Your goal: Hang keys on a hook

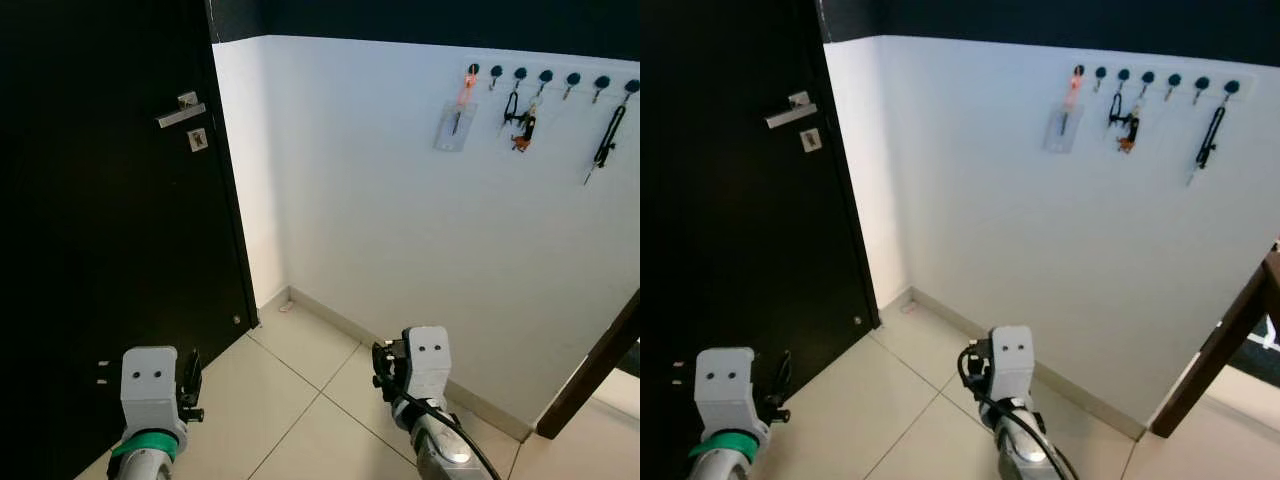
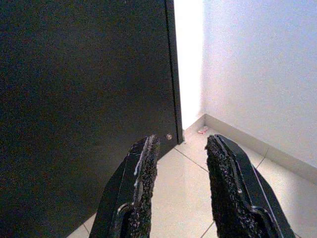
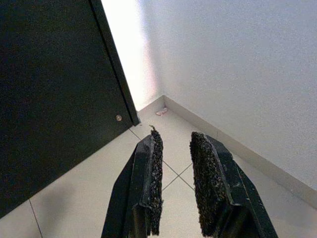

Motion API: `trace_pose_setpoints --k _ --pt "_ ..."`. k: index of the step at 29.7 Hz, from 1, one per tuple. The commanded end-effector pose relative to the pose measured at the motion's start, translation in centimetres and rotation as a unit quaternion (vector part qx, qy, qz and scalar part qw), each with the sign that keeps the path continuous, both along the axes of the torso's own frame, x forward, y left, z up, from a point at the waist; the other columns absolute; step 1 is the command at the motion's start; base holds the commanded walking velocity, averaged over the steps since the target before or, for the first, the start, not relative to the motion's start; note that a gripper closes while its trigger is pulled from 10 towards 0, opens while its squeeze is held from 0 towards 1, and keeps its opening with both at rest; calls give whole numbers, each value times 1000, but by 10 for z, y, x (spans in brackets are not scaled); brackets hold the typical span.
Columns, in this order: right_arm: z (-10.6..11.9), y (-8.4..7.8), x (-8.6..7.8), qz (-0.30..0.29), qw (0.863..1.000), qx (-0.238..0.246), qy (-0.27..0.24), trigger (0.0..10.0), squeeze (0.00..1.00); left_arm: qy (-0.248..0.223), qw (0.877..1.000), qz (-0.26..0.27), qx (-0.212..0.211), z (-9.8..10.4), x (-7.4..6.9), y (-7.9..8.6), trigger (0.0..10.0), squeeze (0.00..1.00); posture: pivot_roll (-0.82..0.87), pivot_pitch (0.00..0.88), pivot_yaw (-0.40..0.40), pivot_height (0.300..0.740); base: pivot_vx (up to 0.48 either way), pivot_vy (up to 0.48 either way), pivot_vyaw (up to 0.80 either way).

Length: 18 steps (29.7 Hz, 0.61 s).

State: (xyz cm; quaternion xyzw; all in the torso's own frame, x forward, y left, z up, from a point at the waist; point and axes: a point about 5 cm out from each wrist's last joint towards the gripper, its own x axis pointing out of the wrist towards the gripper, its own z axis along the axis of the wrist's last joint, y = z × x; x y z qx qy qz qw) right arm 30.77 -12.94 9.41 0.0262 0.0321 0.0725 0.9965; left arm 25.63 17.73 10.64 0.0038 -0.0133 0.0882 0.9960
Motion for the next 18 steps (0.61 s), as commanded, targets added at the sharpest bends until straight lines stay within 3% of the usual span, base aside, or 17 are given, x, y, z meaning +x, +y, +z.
trace_pose_setpoints --k 1,8,18 --pt "-3 3 -2 4 1000 3 8 10000 0 22 1000 6 -4 -9 -2 3 10000 0 -168 34 125 740 0 0 -750" --pt "-4 3 -2 3 1000 7 13 10000 0 21 1000 7 -2 -9 -1 4 10000 0 -168 34 125 740 0 0 -721" --pt "-4 4 -1 7 1000 7 14 10000 0 19 1000 13 -3 -8 -1 4 10000 0 -166 40 122 740 0 0 0"
